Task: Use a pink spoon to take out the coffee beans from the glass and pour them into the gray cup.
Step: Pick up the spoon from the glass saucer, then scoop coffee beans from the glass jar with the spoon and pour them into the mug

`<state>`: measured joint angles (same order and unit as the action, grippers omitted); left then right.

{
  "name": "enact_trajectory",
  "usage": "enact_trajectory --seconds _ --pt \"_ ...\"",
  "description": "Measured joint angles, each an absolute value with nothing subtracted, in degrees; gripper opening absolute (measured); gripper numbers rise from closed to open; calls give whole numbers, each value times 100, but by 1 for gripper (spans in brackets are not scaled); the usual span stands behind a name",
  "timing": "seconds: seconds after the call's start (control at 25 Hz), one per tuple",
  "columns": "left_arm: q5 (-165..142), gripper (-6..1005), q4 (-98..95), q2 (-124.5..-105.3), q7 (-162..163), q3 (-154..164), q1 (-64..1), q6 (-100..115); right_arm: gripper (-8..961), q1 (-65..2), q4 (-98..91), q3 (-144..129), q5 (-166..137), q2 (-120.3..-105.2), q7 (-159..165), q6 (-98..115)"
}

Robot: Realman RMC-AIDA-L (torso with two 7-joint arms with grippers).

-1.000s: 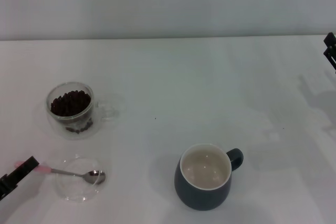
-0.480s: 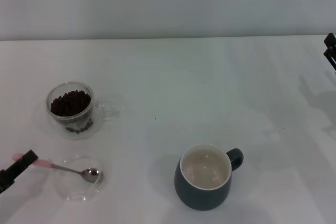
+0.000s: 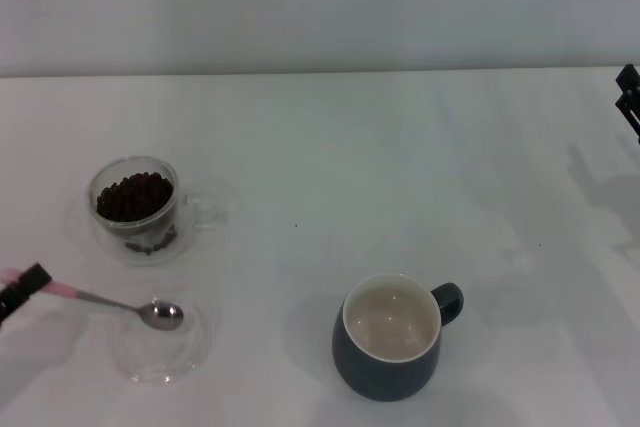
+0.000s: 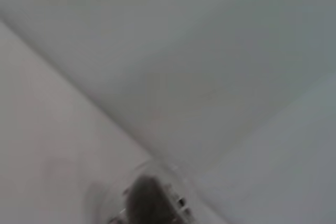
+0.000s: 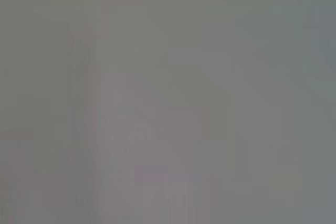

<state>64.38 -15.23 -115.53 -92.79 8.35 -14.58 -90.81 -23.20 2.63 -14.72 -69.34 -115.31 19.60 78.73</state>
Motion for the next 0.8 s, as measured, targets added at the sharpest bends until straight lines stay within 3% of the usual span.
enact_trajectory --seconds 0.24,0.64,0.8 --pt "6790 136 -1629 -11201 -9199 839 -1609 -9932 785 -2329 275 -1458 -6934 -11531 1960 7879" --pt "7023 136 -2660 -10797 -9368 907 -2239 -10024 785 -2368 347 -1446 -6932 -11531 1960 7863" --pt "6843 136 -2747 -10717 -9739 1111 -2476 -9646 785 -2372 411 -1438 -6933 -11531 1960 7856"
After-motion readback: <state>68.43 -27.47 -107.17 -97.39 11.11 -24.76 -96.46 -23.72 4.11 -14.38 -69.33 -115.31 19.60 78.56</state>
